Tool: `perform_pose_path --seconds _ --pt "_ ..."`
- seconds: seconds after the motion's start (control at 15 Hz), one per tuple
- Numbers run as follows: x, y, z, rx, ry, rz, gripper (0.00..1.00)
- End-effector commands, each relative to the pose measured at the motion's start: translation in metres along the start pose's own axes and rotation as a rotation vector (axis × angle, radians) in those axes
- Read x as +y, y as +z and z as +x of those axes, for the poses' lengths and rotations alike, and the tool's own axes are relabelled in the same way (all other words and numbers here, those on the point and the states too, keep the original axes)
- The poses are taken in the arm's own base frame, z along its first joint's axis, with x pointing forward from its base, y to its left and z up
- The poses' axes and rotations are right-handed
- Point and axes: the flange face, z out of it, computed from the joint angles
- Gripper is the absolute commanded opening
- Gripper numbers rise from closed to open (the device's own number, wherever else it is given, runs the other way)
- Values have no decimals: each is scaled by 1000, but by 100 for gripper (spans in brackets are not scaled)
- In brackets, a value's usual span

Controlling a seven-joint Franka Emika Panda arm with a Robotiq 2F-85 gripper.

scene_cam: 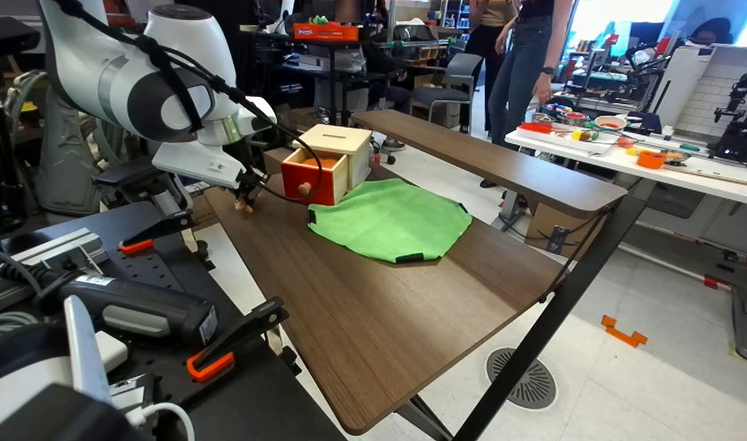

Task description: Open the orange drawer and put the brown toy in the drawer

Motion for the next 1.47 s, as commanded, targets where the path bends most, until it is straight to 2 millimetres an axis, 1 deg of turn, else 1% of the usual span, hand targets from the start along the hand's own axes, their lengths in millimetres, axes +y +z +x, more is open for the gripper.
perform_pose_path --seconds 0.0,0.27,0.47,0.6,0.8,1.13,1.27,1.4 --pt "-14 -42 2 21 -8 -1 4" --pt "-12 -87 31 125 17 -20 4" --pt "-4 -119 54 200 45 -27 4" --pt "6 -134 64 238 67 -27 4" --pt "28 -147 74 274 106 -30 4" --pt "72 -158 81 267 177 -43 4" --pt "89 -158 82 245 200 -46 4" --pt "99 -156 82 217 216 -47 4"
